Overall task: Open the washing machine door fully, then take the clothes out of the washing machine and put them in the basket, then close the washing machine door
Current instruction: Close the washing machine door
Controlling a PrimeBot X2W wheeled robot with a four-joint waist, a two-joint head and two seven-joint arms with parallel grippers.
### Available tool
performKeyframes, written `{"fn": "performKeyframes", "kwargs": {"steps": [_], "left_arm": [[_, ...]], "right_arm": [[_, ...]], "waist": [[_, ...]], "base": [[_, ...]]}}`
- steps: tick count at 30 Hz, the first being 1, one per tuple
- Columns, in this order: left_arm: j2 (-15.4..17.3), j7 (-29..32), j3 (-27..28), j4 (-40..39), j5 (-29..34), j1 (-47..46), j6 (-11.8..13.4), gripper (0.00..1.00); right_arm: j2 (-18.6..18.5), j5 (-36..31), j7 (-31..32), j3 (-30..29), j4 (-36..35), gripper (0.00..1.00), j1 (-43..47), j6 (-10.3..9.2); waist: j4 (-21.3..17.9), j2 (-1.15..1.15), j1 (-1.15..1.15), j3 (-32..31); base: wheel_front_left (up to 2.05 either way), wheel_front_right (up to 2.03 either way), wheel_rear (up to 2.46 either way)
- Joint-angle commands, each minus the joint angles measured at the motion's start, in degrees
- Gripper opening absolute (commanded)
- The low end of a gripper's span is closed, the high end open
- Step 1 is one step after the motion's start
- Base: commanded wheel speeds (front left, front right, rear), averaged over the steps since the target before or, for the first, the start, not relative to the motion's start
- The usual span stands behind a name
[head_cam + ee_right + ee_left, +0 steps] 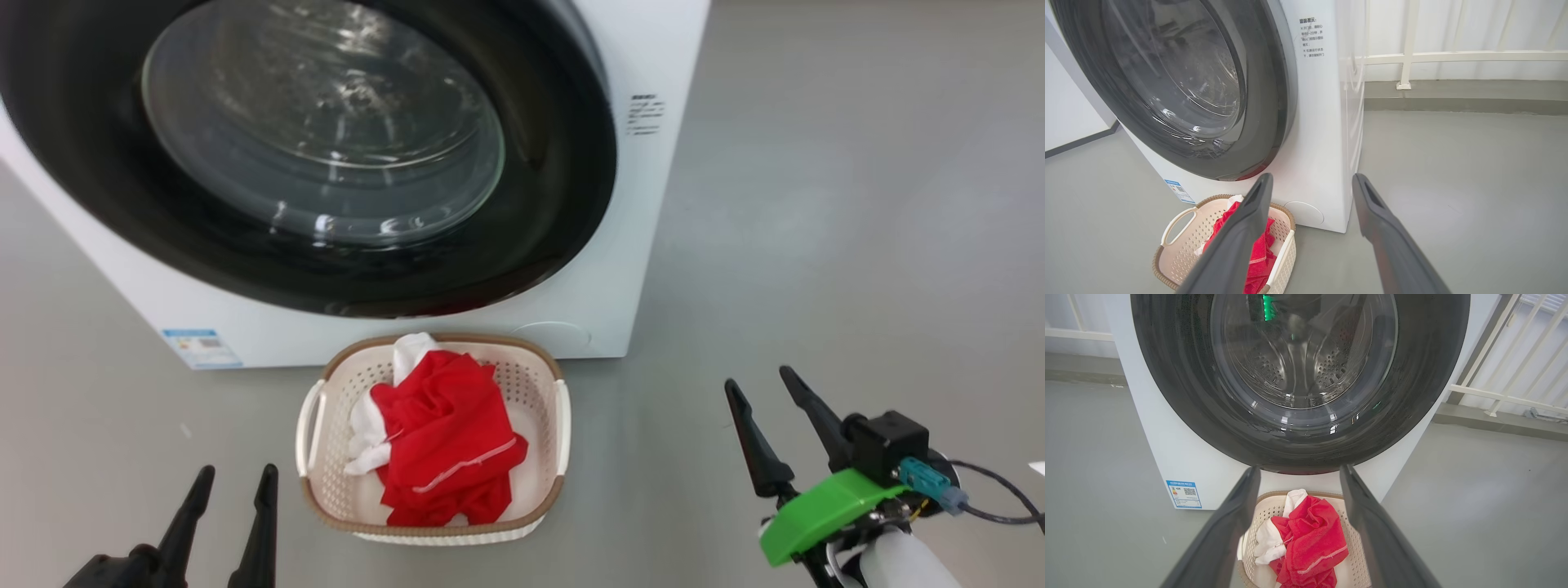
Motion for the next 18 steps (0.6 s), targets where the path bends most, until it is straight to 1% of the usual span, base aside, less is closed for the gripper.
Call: {"fn": "performKeyframes", "kwargs": {"steps": [1,7,18], "left_arm": [[1.08,-0.7,2.3,-1.24,0.43,-0.52,0.03,1.0],[1.03,-0.7,3.47,-1.24,0.75,0.55,0.03,1.0],[0.46,-0.7,5.6,-1.33,1.45,3.51,0.03,1.0]], "right_arm": [[0.01,0.49,-0.36,0.72,-1.64,1.0,0.39,-0.21],[-0.52,0.76,-0.36,-1.13,-2.97,1.0,3.82,-0.21],[-1.22,0.75,-0.36,-2.85,-4.69,1.0,8.05,-0.21]], "waist": [[-1.73,0.0,0.0,-1.31],[-3.24,0.0,0.0,-2.08],[-5.76,0.0,0.0,-3.94]], "base": [[0.0,0.0,0.0],[0.0,0.0,0.0],[0.0,0.0,0.0]]}}
